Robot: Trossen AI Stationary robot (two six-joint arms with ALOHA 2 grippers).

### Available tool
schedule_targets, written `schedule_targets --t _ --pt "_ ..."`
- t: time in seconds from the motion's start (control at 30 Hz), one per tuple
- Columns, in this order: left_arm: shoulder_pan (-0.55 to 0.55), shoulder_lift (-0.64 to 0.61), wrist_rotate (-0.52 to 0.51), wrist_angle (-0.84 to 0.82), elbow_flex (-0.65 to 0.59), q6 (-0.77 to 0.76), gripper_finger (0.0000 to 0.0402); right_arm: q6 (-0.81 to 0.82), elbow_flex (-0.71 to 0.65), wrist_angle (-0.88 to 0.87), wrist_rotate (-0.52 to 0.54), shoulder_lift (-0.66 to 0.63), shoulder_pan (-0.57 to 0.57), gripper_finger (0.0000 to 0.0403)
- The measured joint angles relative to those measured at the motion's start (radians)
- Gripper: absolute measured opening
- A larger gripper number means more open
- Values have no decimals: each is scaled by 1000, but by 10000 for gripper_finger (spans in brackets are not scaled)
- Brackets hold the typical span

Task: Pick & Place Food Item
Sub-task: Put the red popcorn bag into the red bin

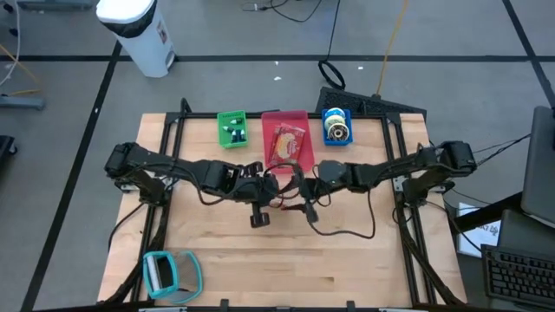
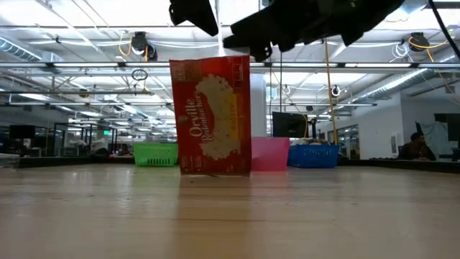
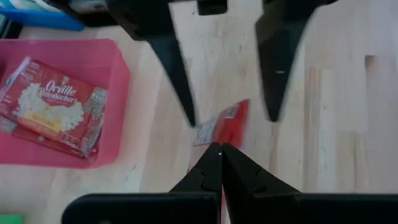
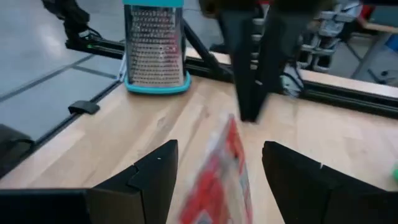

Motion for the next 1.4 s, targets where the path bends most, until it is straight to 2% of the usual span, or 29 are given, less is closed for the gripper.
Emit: schedule_targets --t 0.2,0.37,0.47,0.53,0.63,0.73,0.8,0.9,1.03,1.23,1.4 --pt "38 0 15 -16 0 15 0 -9 48 -114 -7 48 -5 222" --pt "59 0 41 -53 -3 20 0 -40 49 -234 92 85 -3 222" --pt "58 -2 91 -47 -37 7 0 -46 48 -268 97 82 -2 222" --pt "50 -2 121 -33 -76 -41 3 -45 50 -268 96 79 -1 222" --pt "44 -2 135 8 -164 -191 21 -40 49 -278 94 66 0 222" --pt "44 -1 165 60 -278 -348 61 -50 51 -262 94 58 0 222" --pt "33 -1 184 160 -354 -404 96 -53 48 -281 94 50 3 222" --pt "-18 -1 199 391 -468 -343 152 -65 49 -272 92 47 3 222" --pt "-109 -1 177 649 -576 -175 210 -62 49 -286 91 48 4 222" --pt "-203 16 7 681 -594 -88 236 -53 49 -325 91 48 4 222" --pt "-208 102 8 708 -595 -66 236 -34 49 -323 91 48 4 222"
